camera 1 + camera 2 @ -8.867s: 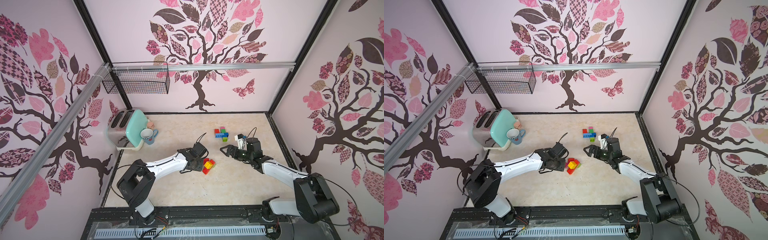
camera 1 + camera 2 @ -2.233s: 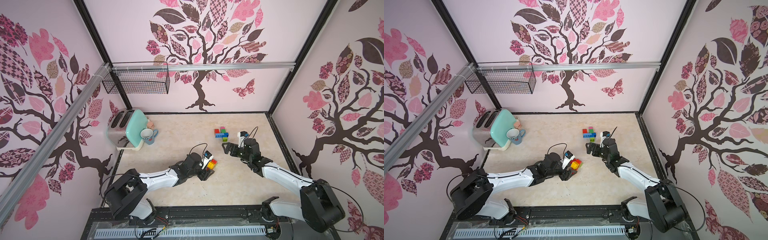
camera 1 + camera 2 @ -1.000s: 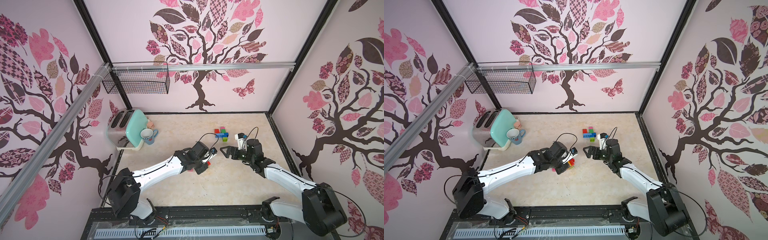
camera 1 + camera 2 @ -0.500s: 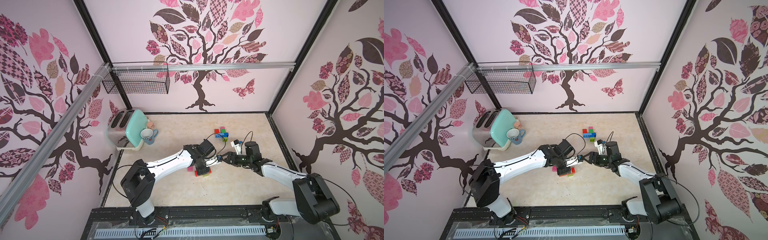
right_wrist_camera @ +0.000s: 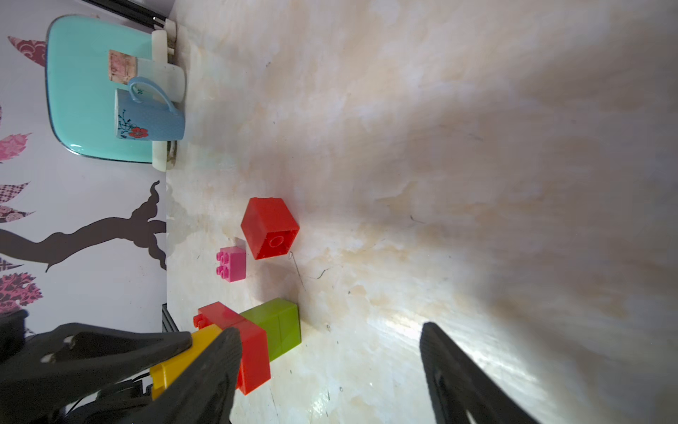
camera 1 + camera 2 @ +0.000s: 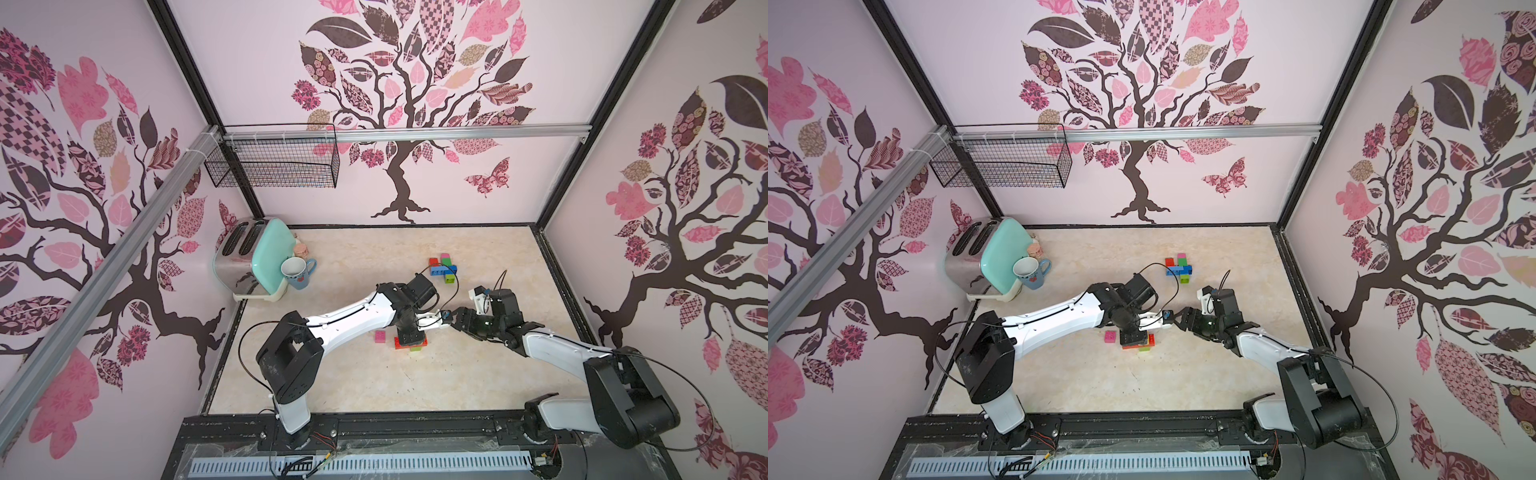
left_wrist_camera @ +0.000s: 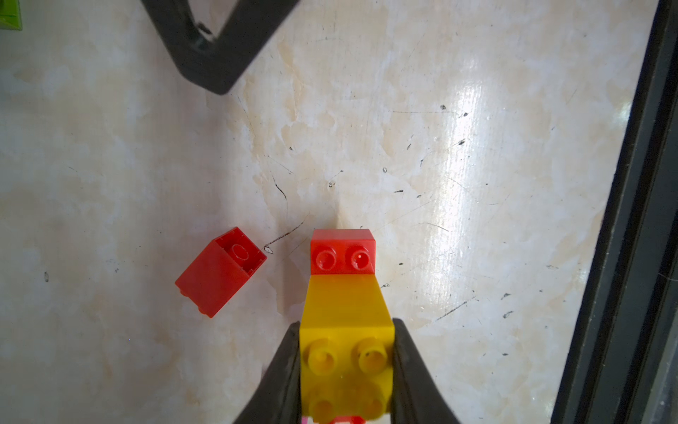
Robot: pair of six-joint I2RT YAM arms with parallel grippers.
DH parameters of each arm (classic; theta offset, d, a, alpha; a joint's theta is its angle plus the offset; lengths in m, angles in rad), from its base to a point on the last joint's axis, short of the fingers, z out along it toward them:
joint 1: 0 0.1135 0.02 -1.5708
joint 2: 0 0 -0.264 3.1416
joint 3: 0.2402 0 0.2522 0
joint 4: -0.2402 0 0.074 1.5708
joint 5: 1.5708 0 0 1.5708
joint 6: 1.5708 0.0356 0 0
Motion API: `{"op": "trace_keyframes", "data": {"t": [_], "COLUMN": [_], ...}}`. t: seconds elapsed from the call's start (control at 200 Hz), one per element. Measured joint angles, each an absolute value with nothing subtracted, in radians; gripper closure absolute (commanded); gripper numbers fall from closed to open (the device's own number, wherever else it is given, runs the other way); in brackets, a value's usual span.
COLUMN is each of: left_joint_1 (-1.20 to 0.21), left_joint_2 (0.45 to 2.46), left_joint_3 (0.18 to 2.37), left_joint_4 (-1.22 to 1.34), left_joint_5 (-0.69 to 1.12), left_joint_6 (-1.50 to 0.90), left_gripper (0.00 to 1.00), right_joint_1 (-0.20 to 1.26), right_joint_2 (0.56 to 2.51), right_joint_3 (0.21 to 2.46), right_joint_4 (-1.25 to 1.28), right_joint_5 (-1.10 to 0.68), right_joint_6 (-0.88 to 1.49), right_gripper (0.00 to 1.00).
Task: Assemble the number 4 with lego
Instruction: Adjust the lego brick at the center of the board.
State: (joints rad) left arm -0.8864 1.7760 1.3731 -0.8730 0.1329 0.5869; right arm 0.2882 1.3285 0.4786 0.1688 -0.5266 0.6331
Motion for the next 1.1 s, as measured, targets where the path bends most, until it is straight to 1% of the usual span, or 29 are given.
{"op": "trace_keyframes", "data": {"t": [0.07, 0.135, 0.19, 0.295, 0.345, 0.405, 0.675, 0.815, 0.865, 0.93, 0.99, 1.05, 1.095], "left_joint_1": [-0.886, -0.886, -0.886, -0.886, -0.886, -0.886, -0.884, -0.882, -0.879, -0.873, -0.858, -0.828, -0.796], "left_joint_2": [1.781, 1.781, 1.781, 1.781, 1.781, 1.78, 1.773, 1.764, 1.749, 1.708, 1.62, 1.504, 1.421], "left_joint_3": [1.38, 1.38, 1.38, 1.38, 1.38, 1.38, 1.38, 1.38, 1.38, 1.372, 1.32, 1.239, 1.18], "left_joint_4": [-0.872, -0.87, -0.864, -0.847, -0.84, -0.831, -0.809, -0.807, -0.802, -0.765, -0.667, -0.555, -0.471], "left_joint_5": [0.134, 0.134, 0.135, 0.138, 0.141, 0.144, 0.152, 0.17, 0.186, 0.197, 0.196, 0.192, 0.184], "left_joint_6": [0.585, 0.583, 0.581, 0.576, 0.575, 0.569, 0.571, 0.565, 0.552, 0.522, 0.481, 0.423, 0.366], "left_gripper": [0.75, 0.7, 0.68, 0.6, 0.55, 0.52, 0.5, 0.44, 0.39, 0.29, 0.19, 0.14, 0.11], "right_joint_1": [0.288, 0.288, 0.288, 0.288, 0.288, 0.288, 0.288, 0.288, 0.288, 0.288, 0.289, 0.298, 0.315], "right_joint_2": [1.328, 1.328, 1.328, 1.328, 1.328, 1.328, 1.311, 1.3, 1.298, 1.288, 1.275, 1.266, 1.265], "right_joint_3": [0.479, 0.479, 0.48, 0.484, 0.485, 0.485, 0.485, 0.487, 0.491, 0.498, 0.509, 0.53, 0.56], "right_joint_4": [0.168, 0.167, 0.167, 0.158, 0.157, 0.154, 0.138, 0.133, 0.132, 0.132, 0.14, 0.141, 0.136], "right_joint_5": [-0.52, -0.517, -0.516, -0.51, -0.508, -0.505, -0.493, -0.492, -0.493, -0.503, -0.521, -0.532, -0.529], "right_joint_6": [0.633, 0.633, 0.632, 0.629, 0.628, 0.627, 0.622, 0.608, 0.599, 0.587, 0.573, 0.554, 0.533], "right_gripper": [0.2, 0.2, 0.19, 0.18, 0.17, 0.17, 0.16, 0.17, 0.18, 0.2, 0.21, 0.2, 0.19]}}
